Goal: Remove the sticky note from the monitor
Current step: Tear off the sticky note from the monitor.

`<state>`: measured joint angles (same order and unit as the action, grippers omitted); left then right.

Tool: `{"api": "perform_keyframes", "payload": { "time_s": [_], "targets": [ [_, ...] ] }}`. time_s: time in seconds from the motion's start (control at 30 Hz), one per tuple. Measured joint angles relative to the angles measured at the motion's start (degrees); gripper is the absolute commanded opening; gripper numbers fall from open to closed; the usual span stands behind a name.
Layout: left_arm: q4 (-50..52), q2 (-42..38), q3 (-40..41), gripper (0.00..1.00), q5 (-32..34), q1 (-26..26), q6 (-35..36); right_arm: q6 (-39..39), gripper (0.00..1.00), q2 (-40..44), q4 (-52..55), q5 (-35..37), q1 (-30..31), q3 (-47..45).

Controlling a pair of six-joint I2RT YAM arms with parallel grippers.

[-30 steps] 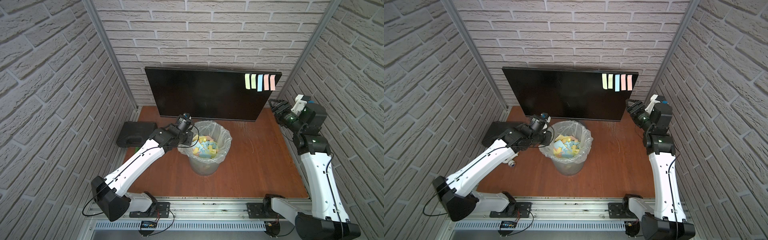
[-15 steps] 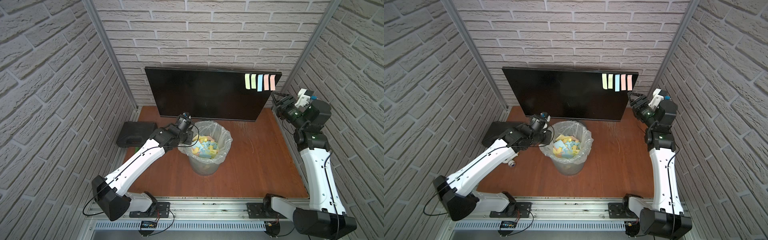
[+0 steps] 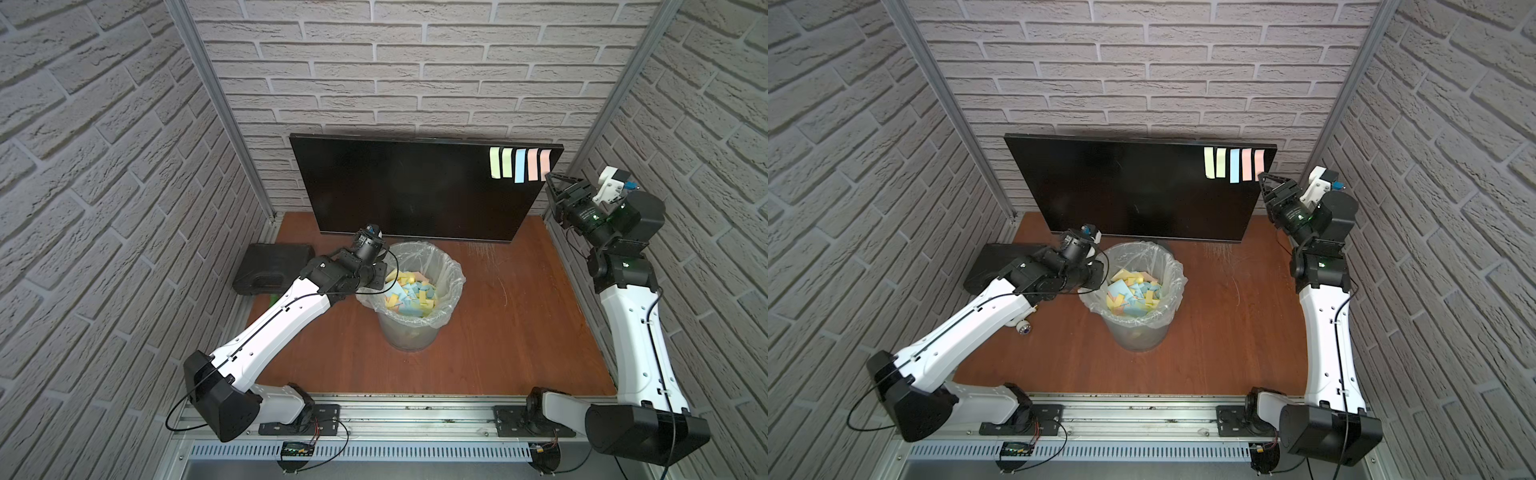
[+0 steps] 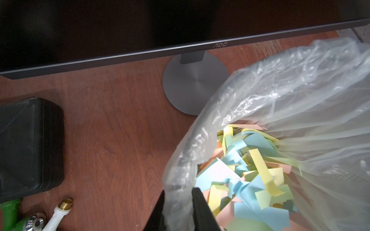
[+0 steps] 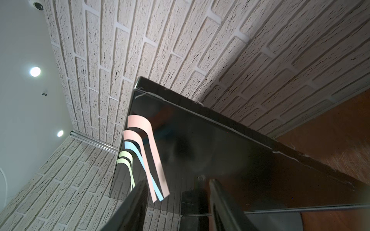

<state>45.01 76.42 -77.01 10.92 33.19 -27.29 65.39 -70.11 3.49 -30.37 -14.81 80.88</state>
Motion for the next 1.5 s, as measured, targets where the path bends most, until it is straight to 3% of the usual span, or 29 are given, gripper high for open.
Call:
{"api": "perform_keyframes", "payload": {
  "time_s": [0.7, 1.07, 1.5],
  "targets": [
    [-0.13, 0.00, 0.33, 0.22, 0.00, 0.00, -0.02, 0.85, 0.35, -2.78, -3.04, -1.64, 0.00, 1.53],
    [-0.48, 0.00, 0.66, 0.22, 0.04, 0.00, -0.04, 1.62, 0.03, -2.75, -3.61, -1.84, 0.00, 1.53],
    [-0.52, 0.00, 0.74, 0.20, 0.42, 0.00, -0.46, 0.20, 0.03, -0.11, -3.56, -1.84, 0.00, 1.53]
  ]
}}
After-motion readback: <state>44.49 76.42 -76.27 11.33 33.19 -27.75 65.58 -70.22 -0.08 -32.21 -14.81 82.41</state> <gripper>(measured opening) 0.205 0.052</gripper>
